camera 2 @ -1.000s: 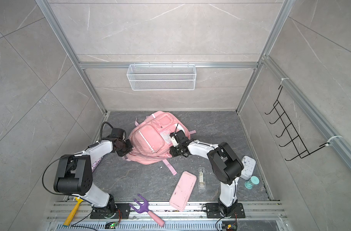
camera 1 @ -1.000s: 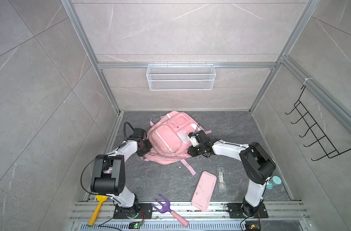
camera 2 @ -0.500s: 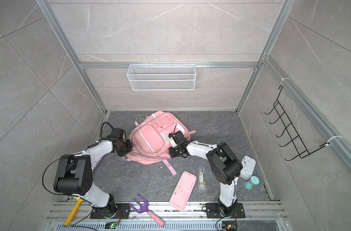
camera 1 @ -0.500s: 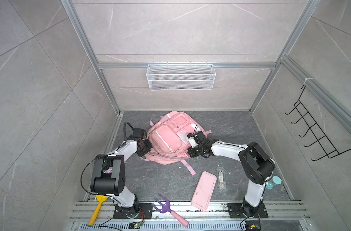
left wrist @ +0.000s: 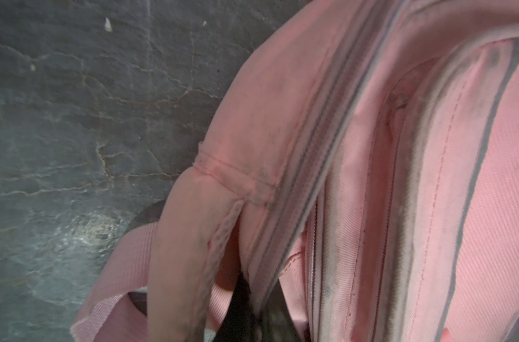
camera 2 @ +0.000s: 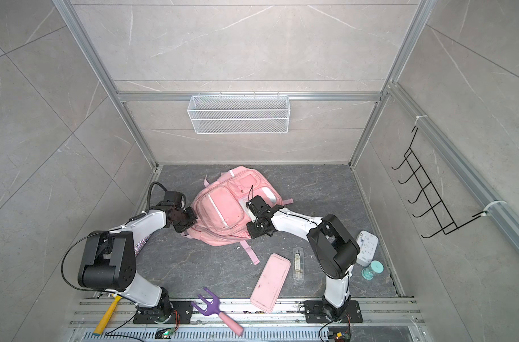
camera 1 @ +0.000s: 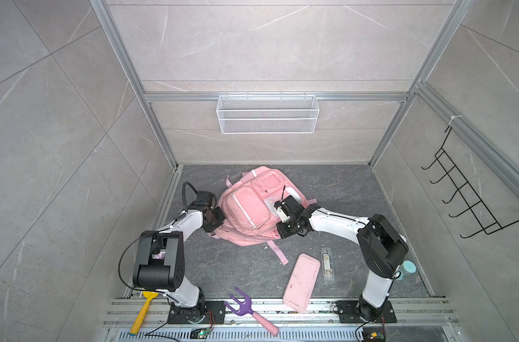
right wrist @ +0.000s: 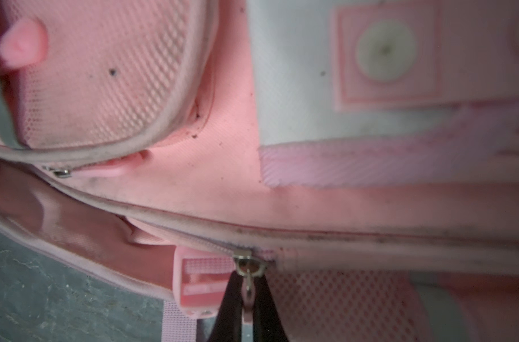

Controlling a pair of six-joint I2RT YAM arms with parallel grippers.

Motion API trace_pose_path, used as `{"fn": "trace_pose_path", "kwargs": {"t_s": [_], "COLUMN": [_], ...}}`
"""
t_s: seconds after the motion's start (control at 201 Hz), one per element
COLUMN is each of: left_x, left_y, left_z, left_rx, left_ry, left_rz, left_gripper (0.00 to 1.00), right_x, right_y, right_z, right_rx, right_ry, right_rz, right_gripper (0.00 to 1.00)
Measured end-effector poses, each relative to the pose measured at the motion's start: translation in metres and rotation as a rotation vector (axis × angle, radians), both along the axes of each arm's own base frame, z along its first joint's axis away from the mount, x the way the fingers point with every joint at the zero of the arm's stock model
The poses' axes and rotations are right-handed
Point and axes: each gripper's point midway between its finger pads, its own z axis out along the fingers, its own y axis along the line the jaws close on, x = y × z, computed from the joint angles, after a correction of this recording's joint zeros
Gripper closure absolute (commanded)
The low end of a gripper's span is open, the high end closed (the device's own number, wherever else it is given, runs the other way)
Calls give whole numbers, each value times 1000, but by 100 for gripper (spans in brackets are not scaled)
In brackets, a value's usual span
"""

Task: Pack books, pencil case, and school supplies into a backpack
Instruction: Unzip the student bag at the center of the table.

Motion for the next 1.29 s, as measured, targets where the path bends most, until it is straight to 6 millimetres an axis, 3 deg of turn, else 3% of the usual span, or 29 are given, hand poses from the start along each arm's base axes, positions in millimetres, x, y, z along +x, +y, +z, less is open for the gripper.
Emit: {"fn": "trace_pose_path", "kwargs": {"t_s": [0.358, 0.503, 0.642, 0.961, 1.294], "left_x": [0, 0, 1, 1, 2], "left_y": [-1, 0, -1, -2, -4], "left_z": [4, 5, 4, 8, 8], "left_rx": [-19, -23, -28, -43, -57], "left_ry": [-22, -36, -44, -51, -60], "left_rz": [29, 47, 56, 75, 94], "left_gripper": [100, 100, 100, 100, 100], "right_x": [-43, -52, -64, -69, -71], "right_y": [33, 54, 78, 105, 182], "right_z": [13, 25, 25, 31, 21], "right_rx": [-7, 8, 4, 22, 57], "right_ry": [69, 78, 93, 118, 133], "right_rz": [65, 101, 146, 185, 249], "right_gripper": [100, 100, 100, 100, 100]}}
